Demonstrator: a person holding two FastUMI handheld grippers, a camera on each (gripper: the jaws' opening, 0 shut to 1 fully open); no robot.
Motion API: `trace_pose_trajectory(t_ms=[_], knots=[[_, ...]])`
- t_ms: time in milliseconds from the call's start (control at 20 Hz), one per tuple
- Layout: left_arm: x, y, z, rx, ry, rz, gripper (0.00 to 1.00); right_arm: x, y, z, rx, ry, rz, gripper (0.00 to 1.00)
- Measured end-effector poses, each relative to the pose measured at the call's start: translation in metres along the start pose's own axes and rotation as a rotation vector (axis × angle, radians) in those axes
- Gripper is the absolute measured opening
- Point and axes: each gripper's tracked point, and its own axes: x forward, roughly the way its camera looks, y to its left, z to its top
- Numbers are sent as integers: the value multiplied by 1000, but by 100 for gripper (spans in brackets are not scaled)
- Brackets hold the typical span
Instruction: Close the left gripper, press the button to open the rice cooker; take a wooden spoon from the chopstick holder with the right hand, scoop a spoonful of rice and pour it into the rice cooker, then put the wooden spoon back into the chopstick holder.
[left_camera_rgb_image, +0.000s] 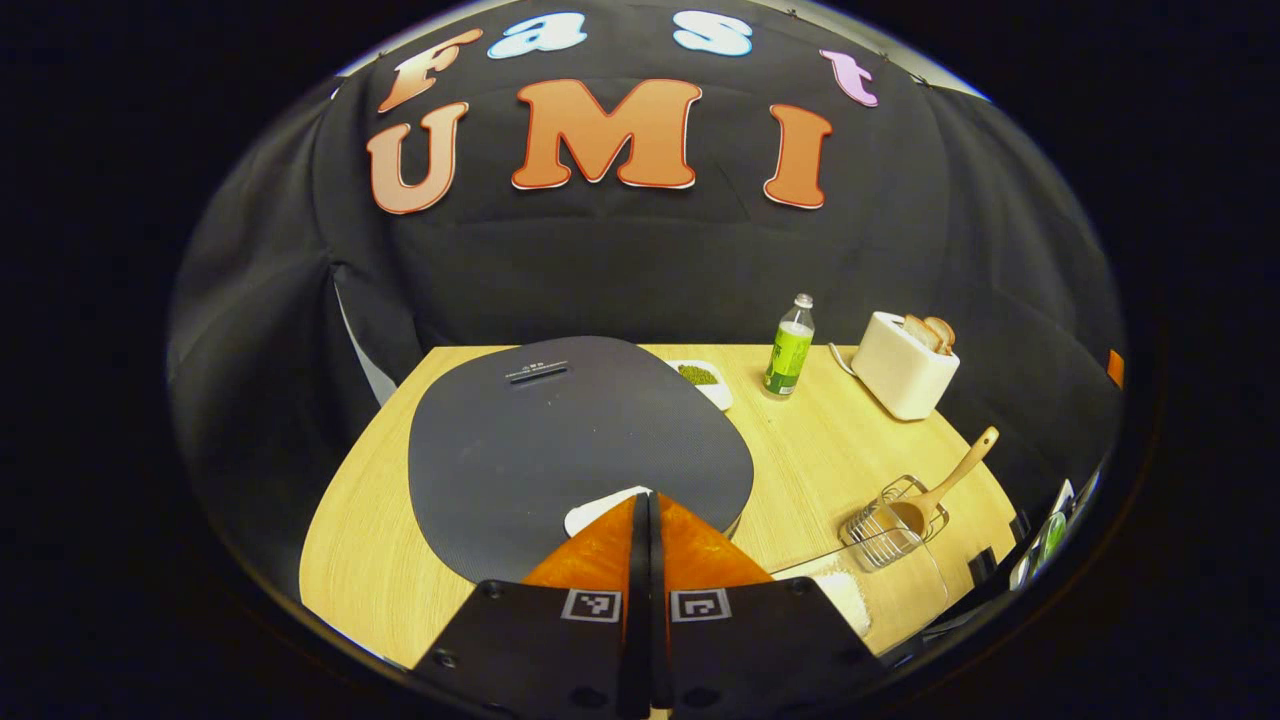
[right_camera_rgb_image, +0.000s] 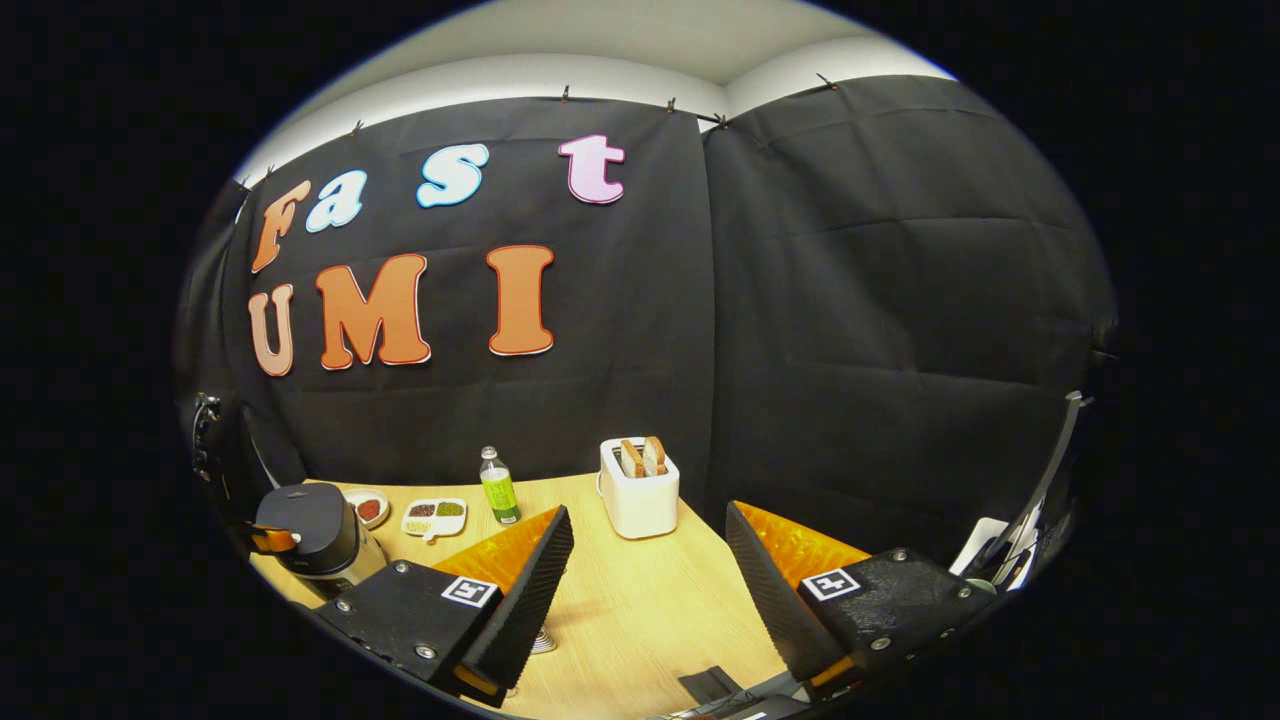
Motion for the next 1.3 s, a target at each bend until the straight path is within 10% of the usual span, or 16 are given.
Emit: trace_pose_trajectory(t_ms=[1300], knots=[[6, 2, 4, 22, 69, 32, 5, 31, 19, -23, 44, 53, 99, 95]])
